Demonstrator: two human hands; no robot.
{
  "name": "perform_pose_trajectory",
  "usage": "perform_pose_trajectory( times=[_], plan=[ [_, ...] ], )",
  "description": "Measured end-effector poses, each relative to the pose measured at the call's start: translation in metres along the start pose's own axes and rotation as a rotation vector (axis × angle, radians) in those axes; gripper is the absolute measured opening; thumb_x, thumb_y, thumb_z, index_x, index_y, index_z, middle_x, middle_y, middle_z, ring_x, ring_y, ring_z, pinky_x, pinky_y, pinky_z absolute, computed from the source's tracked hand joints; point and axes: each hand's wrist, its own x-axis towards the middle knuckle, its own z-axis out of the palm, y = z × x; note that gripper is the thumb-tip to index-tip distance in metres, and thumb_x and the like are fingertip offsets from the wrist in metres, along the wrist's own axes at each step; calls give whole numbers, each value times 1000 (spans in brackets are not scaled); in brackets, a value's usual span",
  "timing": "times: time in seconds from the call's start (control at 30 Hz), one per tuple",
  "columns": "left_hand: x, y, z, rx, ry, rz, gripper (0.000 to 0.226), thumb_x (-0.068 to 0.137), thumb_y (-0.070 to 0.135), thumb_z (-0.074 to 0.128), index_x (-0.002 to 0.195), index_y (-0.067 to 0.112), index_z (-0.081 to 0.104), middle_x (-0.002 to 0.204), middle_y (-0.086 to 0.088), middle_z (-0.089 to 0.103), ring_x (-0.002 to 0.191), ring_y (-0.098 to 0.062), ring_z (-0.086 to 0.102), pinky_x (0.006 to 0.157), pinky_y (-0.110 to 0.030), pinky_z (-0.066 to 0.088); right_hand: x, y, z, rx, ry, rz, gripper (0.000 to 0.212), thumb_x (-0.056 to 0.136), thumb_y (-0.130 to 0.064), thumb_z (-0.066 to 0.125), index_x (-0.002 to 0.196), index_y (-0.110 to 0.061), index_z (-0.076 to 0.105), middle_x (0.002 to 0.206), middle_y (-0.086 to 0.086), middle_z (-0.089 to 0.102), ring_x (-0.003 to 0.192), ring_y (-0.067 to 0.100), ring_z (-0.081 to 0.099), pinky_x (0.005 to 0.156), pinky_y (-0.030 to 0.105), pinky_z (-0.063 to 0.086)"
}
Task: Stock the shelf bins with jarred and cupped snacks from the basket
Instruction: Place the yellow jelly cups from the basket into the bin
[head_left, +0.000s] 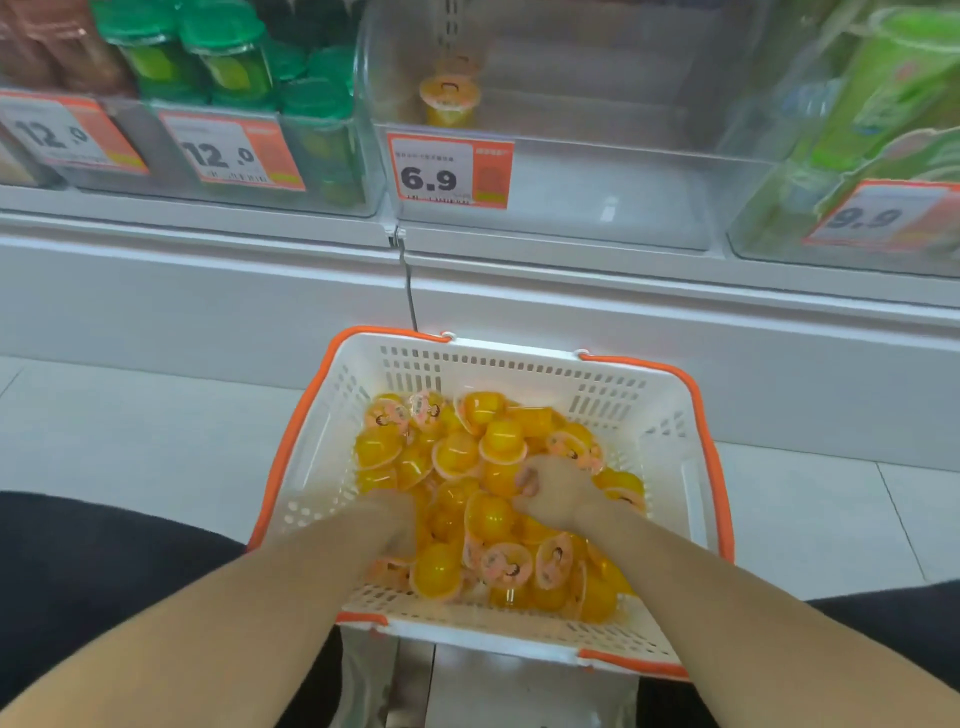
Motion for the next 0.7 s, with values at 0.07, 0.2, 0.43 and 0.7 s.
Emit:
perform_pose_trajectory(
  times=[0.07, 0.2, 0.43, 0.7],
  plan=[
    [-23, 7, 17, 90, 28, -25, 38, 93, 46, 51, 128, 36, 58, 139, 5, 54, 126, -22, 51, 109, -46, 41, 2, -1, 0, 28, -7, 5, 16, 88, -19, 68, 104, -18, 69, 96, -5, 61, 89, 11, 57, 66, 19, 43],
    [-71, 18, -11, 159, 187, -99, 38, 101, 10, 46, 138, 17, 50, 140, -5, 54, 133, -26, 49, 109, -40, 38, 9, -11, 5, 48, -38, 12, 10, 83, -21, 77, 87, -21, 68, 77, -11, 59, 81, 12, 61, 61, 20, 45],
    [-81, -16, -42, 83, 225, -212, 20, 91, 2, 56, 104, 12, 67, 101, -3, 69, 92, -22, 68, 78, -30, 54, 12, -30, 11, -528, -218, -10, 43, 73, -36, 86, 64, -15, 49, 75, 0, 57, 74, 23, 59, 63, 34, 51],
    [-86, -26, -96, -908, 482, -278, 17, 88, 26, 74, 85, 9, 74, 85, -10, 73, 78, -23, 68, 73, -35, 59, -4, -32, 26, -703, -186, -130, 23, 86, -23, 74, 83, -14, 53, 105, 8, 67, 99, 27, 67, 77, 37, 55]
  ],
)
